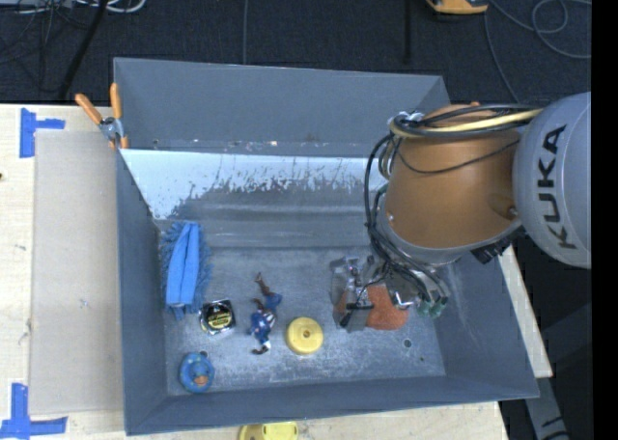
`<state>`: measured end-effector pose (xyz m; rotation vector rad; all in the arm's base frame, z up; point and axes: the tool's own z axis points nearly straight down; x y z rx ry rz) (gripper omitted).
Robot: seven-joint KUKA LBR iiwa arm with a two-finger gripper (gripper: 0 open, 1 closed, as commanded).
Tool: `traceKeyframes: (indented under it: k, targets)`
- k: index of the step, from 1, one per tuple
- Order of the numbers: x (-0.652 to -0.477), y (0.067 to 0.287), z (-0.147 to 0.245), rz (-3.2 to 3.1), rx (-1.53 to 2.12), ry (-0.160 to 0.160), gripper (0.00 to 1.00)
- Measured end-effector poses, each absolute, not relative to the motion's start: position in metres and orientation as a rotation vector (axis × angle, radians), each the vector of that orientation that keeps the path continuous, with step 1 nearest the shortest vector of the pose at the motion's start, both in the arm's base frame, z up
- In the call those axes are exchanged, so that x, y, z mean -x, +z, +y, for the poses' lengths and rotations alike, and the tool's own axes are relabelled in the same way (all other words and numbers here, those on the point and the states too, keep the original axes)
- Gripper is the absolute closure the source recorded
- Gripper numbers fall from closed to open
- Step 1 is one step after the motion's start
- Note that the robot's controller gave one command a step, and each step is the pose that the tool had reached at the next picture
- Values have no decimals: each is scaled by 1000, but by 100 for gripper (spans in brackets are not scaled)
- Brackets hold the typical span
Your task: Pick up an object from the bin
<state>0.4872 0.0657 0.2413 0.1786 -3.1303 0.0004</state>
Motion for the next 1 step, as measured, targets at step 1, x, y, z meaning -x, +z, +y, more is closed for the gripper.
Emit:
traceKeyframes:
  k: [1]
  targets:
    - [-490, 246, 59, -3148, -127, -1, 100]
